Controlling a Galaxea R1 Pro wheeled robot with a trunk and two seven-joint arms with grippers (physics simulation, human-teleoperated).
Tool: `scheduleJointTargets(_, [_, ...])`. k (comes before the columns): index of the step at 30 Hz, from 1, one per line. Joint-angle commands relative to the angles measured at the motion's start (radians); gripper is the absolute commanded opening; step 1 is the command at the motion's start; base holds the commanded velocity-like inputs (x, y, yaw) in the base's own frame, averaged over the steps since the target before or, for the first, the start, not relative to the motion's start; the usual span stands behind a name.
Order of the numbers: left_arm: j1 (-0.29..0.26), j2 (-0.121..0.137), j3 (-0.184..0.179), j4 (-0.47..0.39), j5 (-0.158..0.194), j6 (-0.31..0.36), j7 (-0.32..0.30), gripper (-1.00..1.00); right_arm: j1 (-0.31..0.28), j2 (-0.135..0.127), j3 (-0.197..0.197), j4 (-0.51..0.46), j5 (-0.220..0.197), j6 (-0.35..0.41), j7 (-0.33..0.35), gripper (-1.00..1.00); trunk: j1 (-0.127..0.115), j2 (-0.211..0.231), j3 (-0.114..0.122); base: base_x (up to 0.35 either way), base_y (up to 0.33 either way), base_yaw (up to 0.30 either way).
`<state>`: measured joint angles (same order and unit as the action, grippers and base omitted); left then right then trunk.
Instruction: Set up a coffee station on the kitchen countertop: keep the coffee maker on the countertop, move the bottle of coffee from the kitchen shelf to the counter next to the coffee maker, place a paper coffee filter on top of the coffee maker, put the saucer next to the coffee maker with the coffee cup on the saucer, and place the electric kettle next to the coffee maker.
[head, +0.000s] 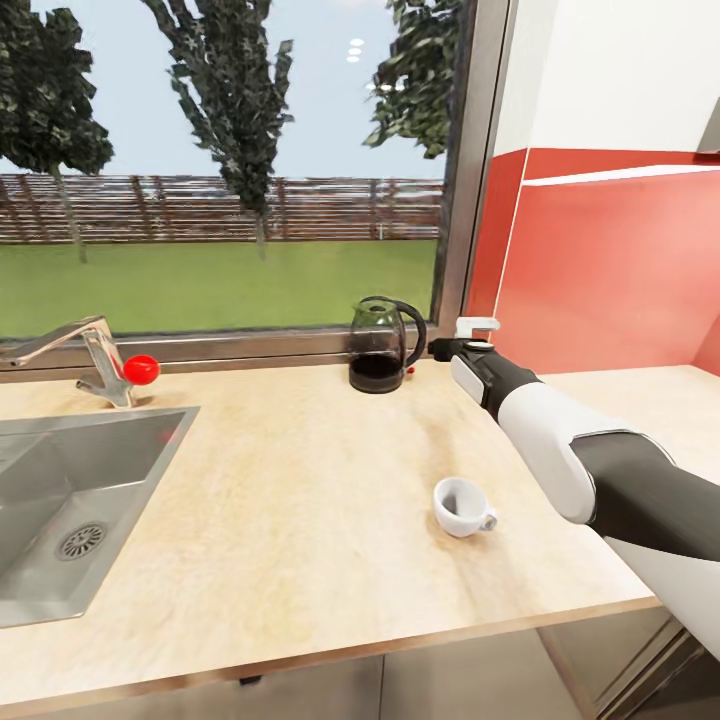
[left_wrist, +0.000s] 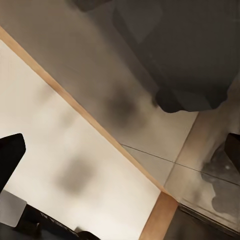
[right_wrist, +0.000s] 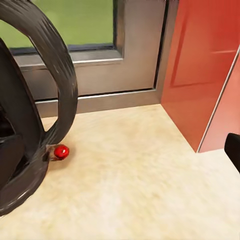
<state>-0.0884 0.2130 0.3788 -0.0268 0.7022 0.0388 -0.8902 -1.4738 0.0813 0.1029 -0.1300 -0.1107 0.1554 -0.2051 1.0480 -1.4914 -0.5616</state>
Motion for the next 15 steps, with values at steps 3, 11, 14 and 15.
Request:
scheduleJointTargets(3, [-0.001,0.000,0.005,0.001,-0.001,0.004,-0.004,1.00,0.000,0.000,0.009,-0.002,-0.010,0.006,-0.005,1.00,0.000,-0.001,-0.002,0.001,0.000,0.000])
scheduleJointTargets(11, [-0.001,0.000,0.005,0.001,-0.001,0.004,-0.004,1.00,0.000,0.000,0.009,-0.002,-0.010,0.006,-0.004,1.00,0.000,-0.001,-0.012,0.000,0.000,0.000])
scheduleJointTargets(14, [-0.001,0.000,0.005,0.001,-0.001,0.004,-0.003,1.00,0.000,0.000,0.010,-0.002,-0.010,0.004,-0.004,1.00,0.000,-0.001,-0.017,0.000,0.000,0.016])
scheduleJointTargets(15, [-0.001,0.000,0.005,0.001,-0.001,0.004,-0.004,1.00,0.000,0.000,0.010,-0.002,-0.010,0.003,-0.004,1.00,0.000,-0.001,-0.018,0.000,0.000,0.049])
